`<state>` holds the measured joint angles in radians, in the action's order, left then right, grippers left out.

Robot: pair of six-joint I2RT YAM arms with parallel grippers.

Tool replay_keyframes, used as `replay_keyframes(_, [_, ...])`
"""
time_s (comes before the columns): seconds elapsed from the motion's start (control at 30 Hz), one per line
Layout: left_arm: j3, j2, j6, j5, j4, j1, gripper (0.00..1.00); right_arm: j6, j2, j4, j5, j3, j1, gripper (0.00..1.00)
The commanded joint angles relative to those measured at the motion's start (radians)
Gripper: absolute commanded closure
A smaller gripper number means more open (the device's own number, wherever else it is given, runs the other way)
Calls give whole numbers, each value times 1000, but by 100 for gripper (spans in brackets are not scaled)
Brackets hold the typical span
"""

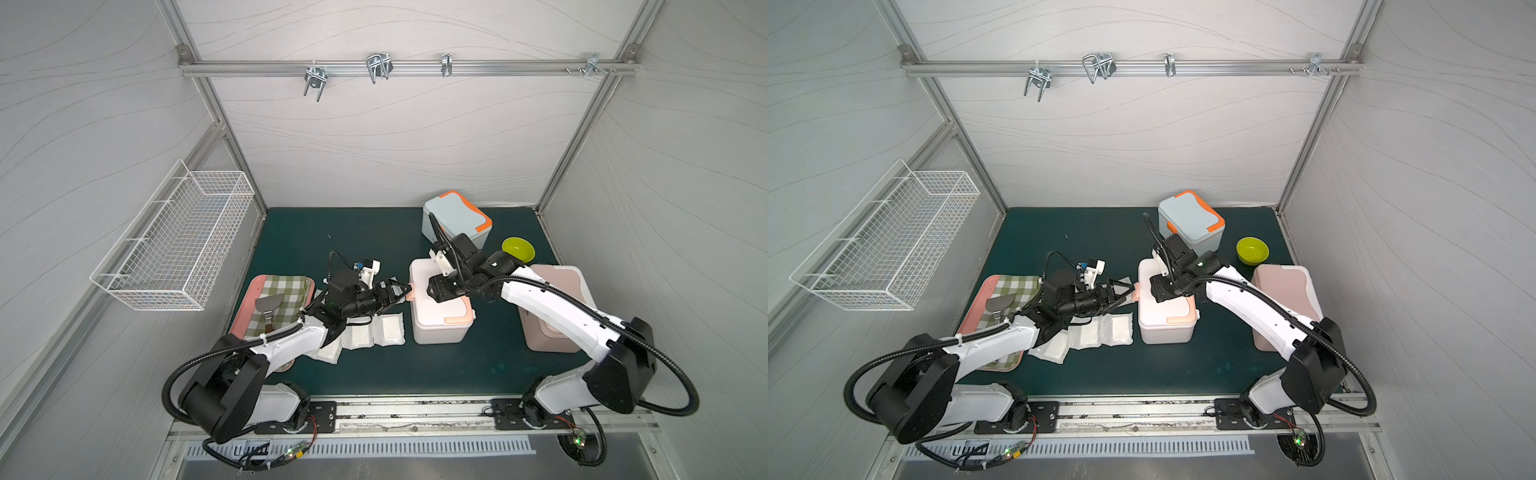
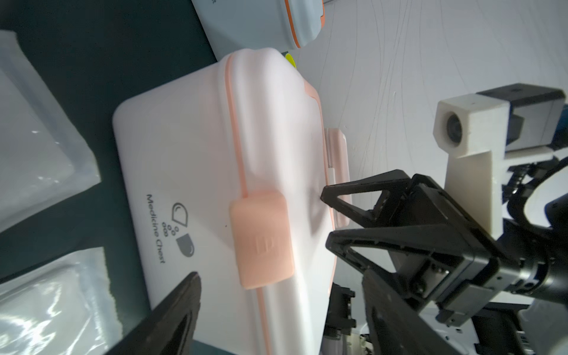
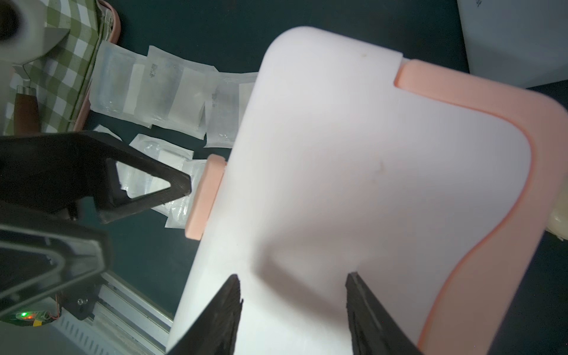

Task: Open first aid kits and take out gauze
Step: Fasten the fastener of the first aid kit.

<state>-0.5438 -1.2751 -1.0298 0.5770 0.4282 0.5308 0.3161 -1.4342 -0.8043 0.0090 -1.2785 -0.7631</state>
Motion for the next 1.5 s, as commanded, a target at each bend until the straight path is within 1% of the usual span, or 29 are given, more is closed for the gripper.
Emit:
replay_keyframes(0.0, [-81, 80, 116, -65, -241, 5, 35, 13, 62, -80, -14, 18, 19, 35])
replay_keyframes(0.03, [-109, 100, 152, -90, -320, 14, 40, 15, 82, -81, -17, 20, 32, 33])
replay_keyframes(0.13, [-215, 128, 255, -187, -538, 60, 52, 14, 128, -77, -27, 29, 73, 28])
replay_keyframes(0.23, [-313, 104, 325, -246, -676, 98, 60, 10, 163, -73, -40, 47, 123, 25])
replay_keyframes(0.4, [-448, 33, 406, -325, -809, 141, 72, -11, 182, -71, -79, 81, 192, 24])
replay_keyframes(0.53, [-509, -35, 431, -315, -829, 151, 80, -20, 190, -70, -98, 103, 209, 25])
replay_keyframes(0.67, [-554, -95, 448, -320, -842, 164, 84, -25, 190, -73, -101, 116, 214, 27])
replay_keyframes(0.83, [-574, -155, 459, -327, -847, 169, 87, -26, 193, -70, -110, 131, 218, 27])
replay_keyframes(1.07, [-582, -177, 465, -346, -857, 170, 89, -28, 196, -66, -116, 141, 218, 28])
replay_keyframes(1.27, [-602, -147, 470, -364, -879, 174, 86, -27, 203, -68, -115, 144, 220, 27])
replay_keyframes(1.47, [-628, -183, 479, -367, -883, 178, 86, -26, 203, -61, -116, 150, 226, 27])
